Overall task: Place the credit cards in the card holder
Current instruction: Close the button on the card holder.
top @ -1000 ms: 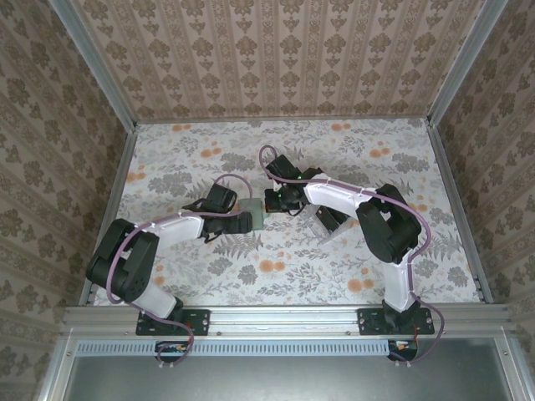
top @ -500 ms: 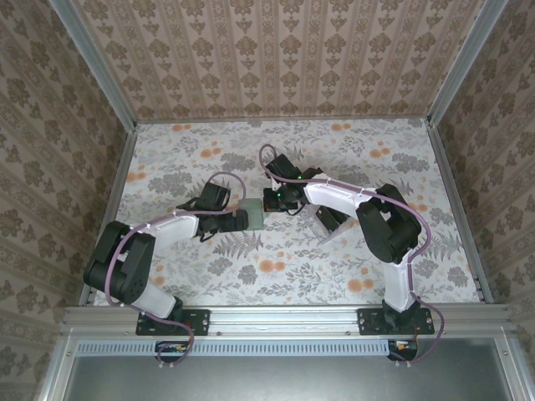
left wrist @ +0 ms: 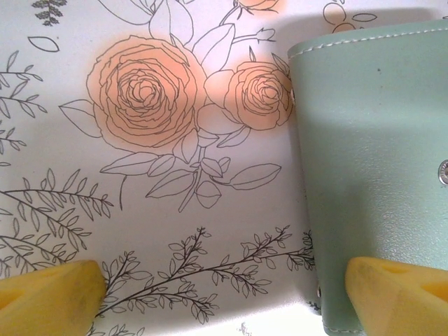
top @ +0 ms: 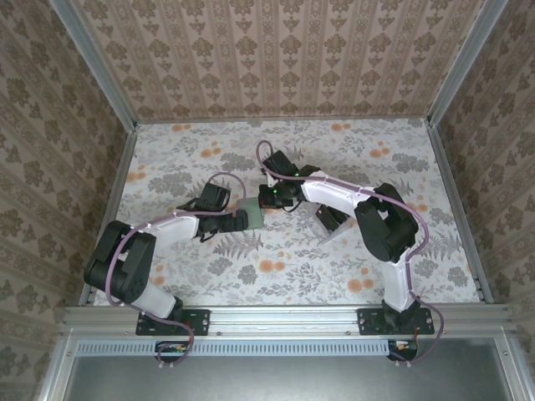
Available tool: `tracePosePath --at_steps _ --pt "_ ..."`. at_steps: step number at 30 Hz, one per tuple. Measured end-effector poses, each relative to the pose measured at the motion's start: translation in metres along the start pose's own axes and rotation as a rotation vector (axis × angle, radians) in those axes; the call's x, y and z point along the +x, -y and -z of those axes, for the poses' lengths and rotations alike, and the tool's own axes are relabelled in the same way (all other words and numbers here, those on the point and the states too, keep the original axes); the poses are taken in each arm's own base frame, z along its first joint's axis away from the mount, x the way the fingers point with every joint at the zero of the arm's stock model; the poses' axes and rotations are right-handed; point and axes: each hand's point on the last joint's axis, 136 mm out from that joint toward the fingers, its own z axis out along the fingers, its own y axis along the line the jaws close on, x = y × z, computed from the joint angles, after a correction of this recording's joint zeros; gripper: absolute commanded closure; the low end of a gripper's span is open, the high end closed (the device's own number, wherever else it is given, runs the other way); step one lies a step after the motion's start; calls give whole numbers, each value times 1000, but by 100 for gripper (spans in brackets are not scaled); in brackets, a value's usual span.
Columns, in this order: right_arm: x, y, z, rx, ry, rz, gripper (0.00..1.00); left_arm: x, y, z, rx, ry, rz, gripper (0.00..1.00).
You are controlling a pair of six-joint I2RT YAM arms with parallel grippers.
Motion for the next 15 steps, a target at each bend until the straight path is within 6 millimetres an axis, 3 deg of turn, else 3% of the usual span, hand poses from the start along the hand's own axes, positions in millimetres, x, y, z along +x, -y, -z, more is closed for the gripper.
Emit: tracePosePath --at_steps 15 --pt "10 -13 -27 -24 -57 16 100 0 -1 -2 -9 0 -2 0"
